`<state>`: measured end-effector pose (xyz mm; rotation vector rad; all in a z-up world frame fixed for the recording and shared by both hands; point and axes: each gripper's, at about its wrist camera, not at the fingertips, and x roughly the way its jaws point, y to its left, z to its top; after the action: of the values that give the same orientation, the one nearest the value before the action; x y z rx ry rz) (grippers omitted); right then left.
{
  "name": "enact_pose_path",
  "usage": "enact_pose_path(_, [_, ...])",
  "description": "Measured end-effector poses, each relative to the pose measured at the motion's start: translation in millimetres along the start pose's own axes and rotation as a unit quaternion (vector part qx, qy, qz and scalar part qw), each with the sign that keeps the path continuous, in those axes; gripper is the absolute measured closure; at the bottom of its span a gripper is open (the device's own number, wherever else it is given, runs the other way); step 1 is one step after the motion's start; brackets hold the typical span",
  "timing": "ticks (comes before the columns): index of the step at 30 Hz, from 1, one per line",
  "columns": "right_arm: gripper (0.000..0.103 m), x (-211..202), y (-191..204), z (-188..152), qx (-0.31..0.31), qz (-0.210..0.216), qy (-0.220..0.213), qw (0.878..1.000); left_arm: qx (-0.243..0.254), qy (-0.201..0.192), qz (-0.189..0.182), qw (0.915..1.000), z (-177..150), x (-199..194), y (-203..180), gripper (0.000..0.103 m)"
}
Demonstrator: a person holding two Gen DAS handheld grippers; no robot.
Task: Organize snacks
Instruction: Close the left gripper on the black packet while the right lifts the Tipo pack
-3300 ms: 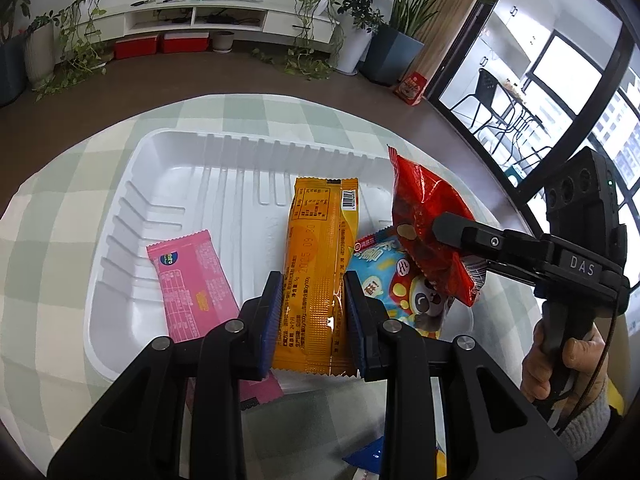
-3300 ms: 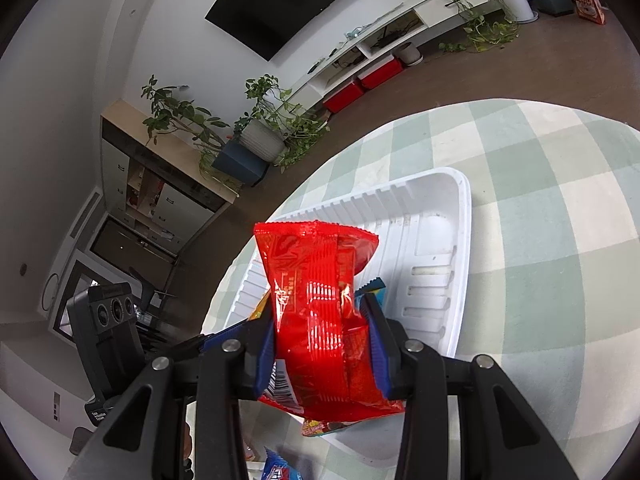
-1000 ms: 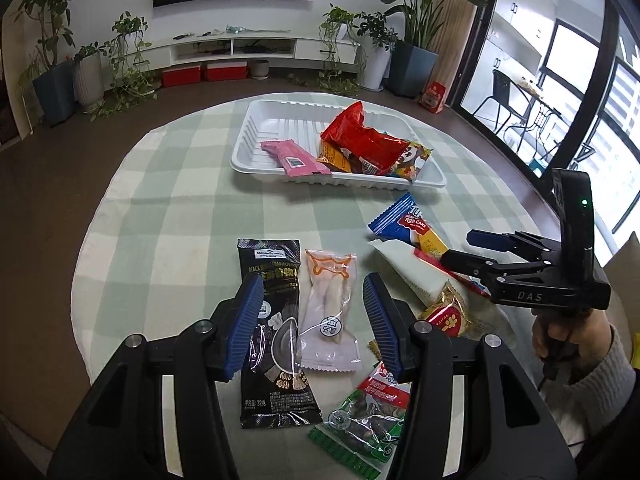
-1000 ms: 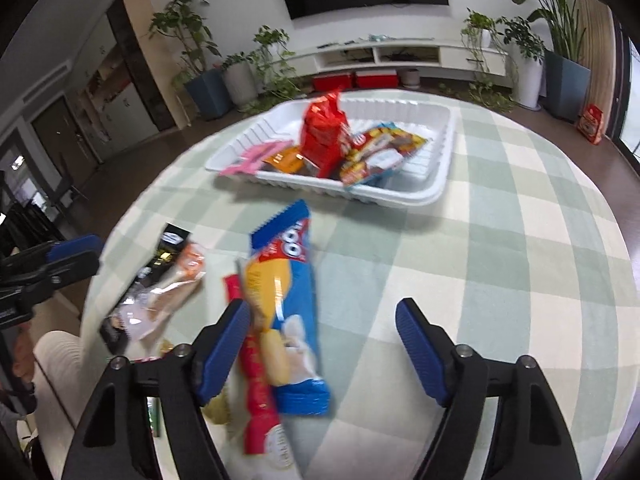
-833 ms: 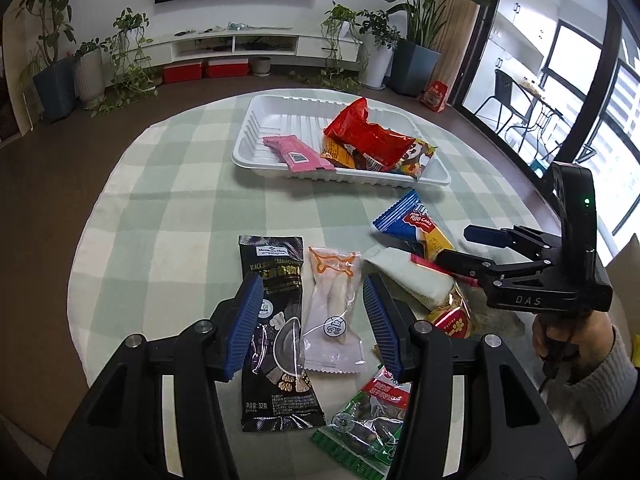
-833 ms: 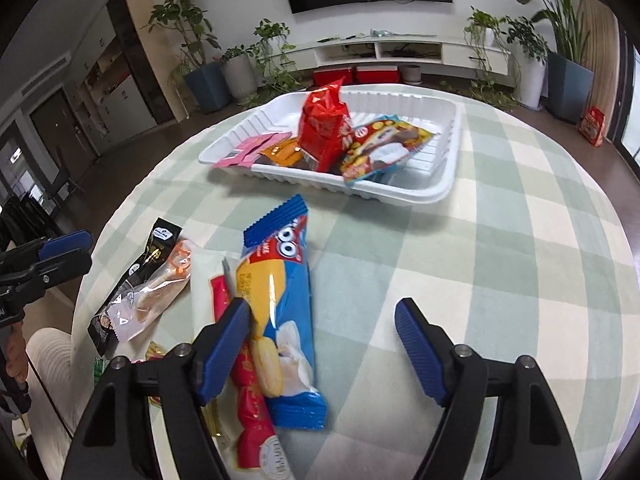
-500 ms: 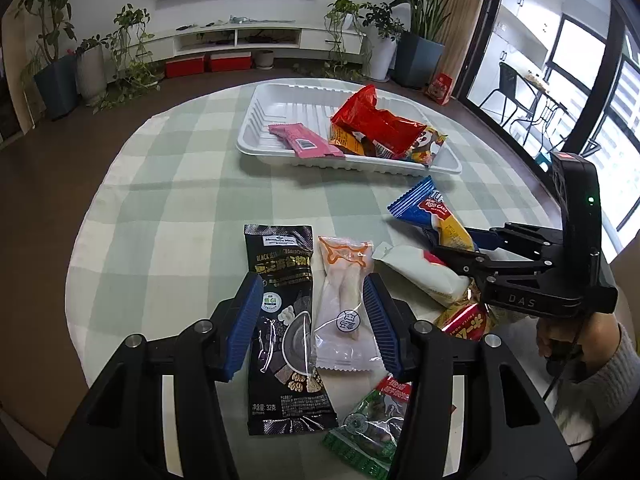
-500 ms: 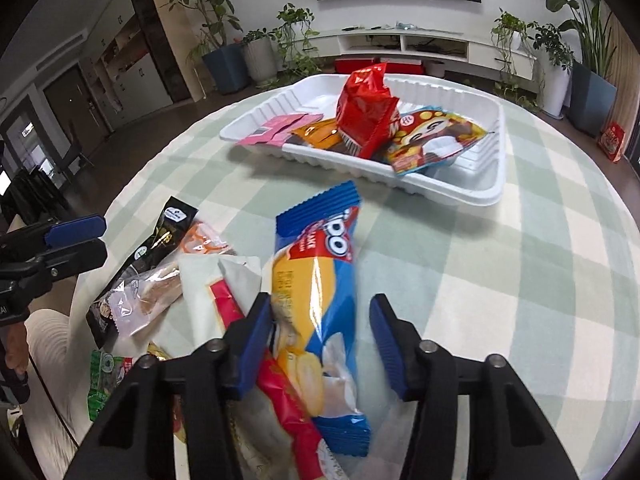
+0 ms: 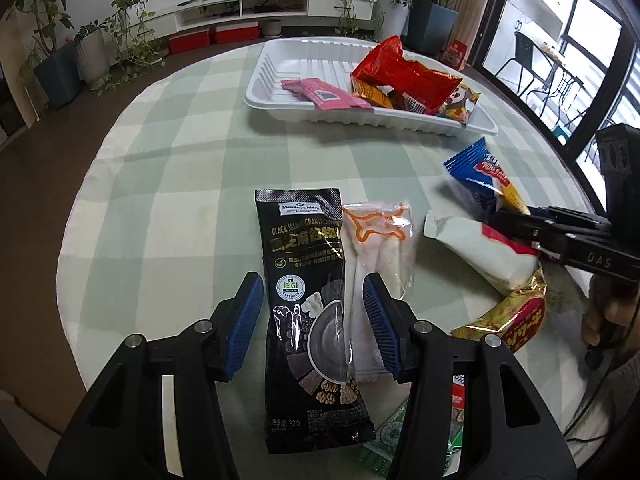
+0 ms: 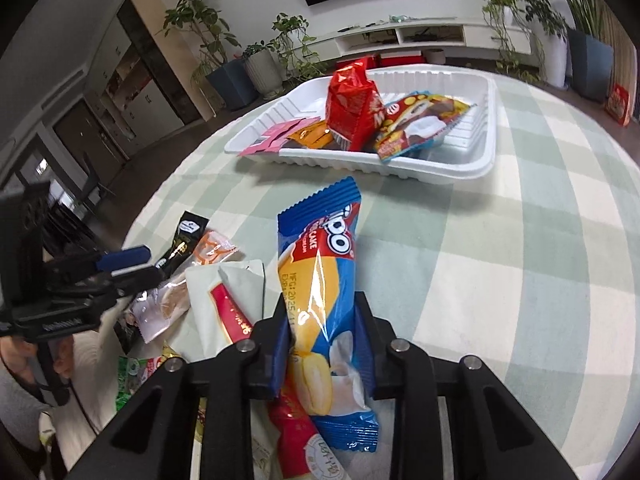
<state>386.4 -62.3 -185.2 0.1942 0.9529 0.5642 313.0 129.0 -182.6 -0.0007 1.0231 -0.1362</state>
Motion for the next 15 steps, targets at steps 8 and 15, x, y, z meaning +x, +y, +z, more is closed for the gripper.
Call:
enact_pose_path(8, [0.071, -2.5, -9.5, 0.8, 0.029, 0.024, -0.001, 0.999, 0.013, -0.006, 0.013, 0.9998, -1.9, 11.3, 5.5, 0.056])
enact_pose_path(15, [0.071, -2.9, -9.4, 0.5, 0.022, 0.016, -0.002, 1.000, 0.019, -0.011, 0.023, 0.9995, -4.5, 9.3, 4.0, 0.070])
